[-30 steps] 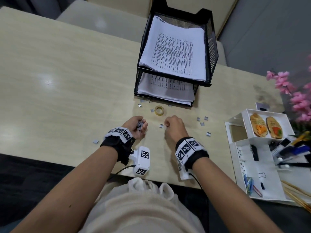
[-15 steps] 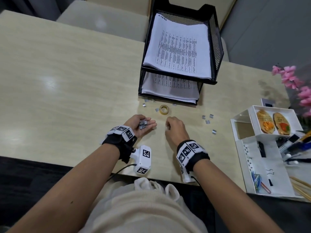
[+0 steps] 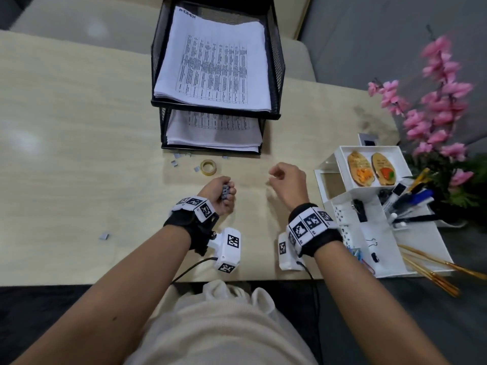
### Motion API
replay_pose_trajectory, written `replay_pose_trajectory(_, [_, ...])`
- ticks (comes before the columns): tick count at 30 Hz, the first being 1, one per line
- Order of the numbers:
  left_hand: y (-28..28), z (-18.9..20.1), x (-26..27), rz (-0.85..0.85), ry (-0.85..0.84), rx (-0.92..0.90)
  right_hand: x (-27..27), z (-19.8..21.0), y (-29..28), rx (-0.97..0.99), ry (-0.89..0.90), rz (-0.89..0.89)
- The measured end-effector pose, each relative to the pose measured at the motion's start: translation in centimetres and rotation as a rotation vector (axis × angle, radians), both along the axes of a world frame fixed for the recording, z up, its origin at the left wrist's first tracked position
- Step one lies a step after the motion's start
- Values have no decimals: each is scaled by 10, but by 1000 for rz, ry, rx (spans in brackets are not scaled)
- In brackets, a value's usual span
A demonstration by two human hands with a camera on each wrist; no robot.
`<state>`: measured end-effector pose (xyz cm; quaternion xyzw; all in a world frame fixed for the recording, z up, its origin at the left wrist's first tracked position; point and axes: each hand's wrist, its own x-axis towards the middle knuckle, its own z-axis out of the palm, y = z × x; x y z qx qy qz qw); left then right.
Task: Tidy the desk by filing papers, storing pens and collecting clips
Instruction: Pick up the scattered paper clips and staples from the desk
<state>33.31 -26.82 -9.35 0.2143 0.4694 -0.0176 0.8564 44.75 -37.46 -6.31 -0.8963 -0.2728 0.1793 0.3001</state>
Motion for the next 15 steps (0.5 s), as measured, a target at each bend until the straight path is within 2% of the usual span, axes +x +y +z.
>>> replay_pose_trajectory(4, [-3,-1,9,-25,-8,13,25,-24,-30,-267,-75,74])
replay_pose_trajectory(7, [-6,-6,14,16,19,20,26,-33,-39,-301,-100,90])
replay_pose_trajectory(11, [-9,-9,18,103,65,38,16,-25,-28,-144,13,37])
replay_pose_trajectory(15, [-12,-10,24,117,15,7,-12,-1,-3,131,233,131])
